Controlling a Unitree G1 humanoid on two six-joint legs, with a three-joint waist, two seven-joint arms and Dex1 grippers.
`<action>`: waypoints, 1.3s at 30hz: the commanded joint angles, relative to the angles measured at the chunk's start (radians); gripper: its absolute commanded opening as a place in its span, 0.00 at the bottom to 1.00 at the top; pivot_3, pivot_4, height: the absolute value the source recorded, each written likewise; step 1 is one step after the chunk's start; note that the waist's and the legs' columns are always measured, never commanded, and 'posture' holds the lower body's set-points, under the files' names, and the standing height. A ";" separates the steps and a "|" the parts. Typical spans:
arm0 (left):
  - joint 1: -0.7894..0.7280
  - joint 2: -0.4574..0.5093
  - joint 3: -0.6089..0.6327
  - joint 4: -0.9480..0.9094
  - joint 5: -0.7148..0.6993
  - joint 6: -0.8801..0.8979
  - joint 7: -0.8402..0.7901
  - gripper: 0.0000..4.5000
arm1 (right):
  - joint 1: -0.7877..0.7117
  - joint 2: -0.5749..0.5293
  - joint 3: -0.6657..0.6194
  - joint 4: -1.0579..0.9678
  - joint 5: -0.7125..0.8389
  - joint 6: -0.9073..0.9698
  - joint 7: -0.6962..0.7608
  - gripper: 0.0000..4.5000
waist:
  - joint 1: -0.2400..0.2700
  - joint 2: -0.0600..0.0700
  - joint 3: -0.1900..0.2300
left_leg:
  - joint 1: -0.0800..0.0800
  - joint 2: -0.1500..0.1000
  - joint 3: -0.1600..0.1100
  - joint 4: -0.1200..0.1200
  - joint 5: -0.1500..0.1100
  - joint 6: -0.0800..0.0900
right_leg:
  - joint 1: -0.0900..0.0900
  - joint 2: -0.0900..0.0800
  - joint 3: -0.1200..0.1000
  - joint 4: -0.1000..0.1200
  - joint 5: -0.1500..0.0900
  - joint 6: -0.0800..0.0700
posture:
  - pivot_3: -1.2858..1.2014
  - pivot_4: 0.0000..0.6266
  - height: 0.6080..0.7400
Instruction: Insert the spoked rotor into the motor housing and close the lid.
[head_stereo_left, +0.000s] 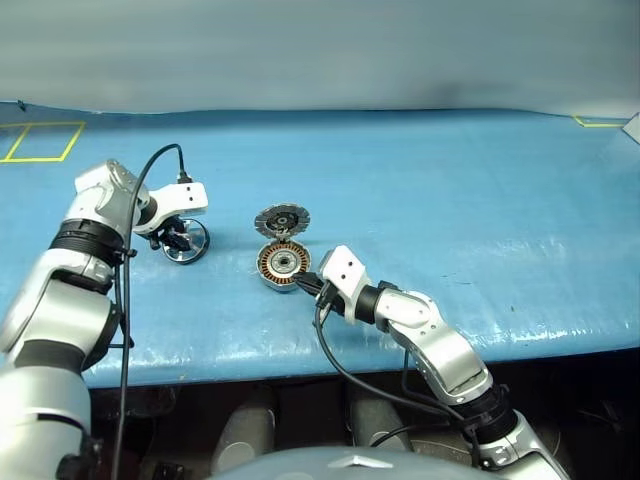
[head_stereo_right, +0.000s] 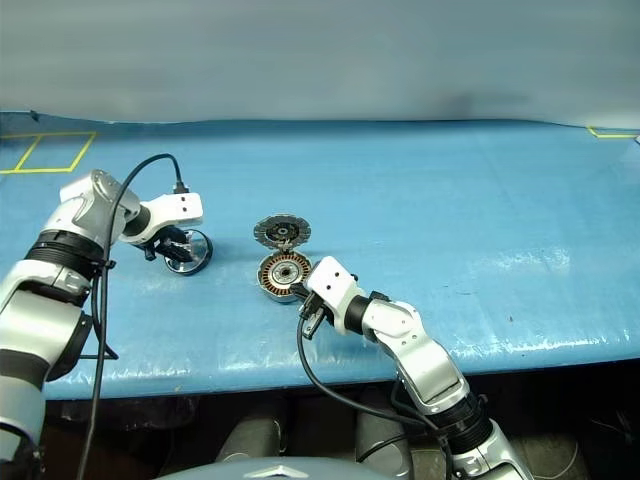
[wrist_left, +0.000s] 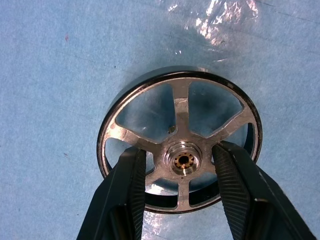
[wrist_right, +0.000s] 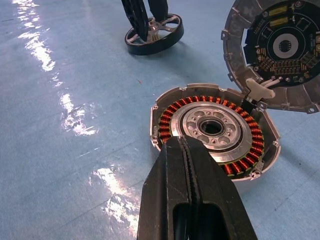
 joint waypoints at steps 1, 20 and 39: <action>0.006 0.020 0.035 -0.040 -0.028 -0.046 -0.003 0.39 | -0.011 0.004 -0.017 -0.019 0.005 -0.024 -0.003 0.00 | 0.000 0.000 0.000 | 0.000 0.000 0.000 0.000 0.000 0.000 | 0.000 0.000 0.000 0.000 0.000 0.000 | 0.52 0.24 1.00; 0.230 0.133 0.212 -0.312 -0.345 -0.188 -0.253 0.39 | -0.021 0.003 -0.093 0.063 -0.011 -0.134 -0.036 0.00 | 0.002 0.000 0.000 | 0.000 0.001 0.001 0.000 0.000 0.000 | 0.000 0.000 0.000 0.000 0.001 -0.002 | 0.52 0.24 1.00; 0.222 0.083 0.234 -0.415 -0.458 -0.112 -0.283 0.28 | 0.019 -0.020 -0.132 0.103 -0.033 -0.196 -0.068 0.00 | 0.004 0.000 0.000 | 0.000 0.001 0.001 0.000 0.000 0.000 | 0.000 0.000 0.001 0.000 0.001 -0.002 | 0.52 0.24 1.00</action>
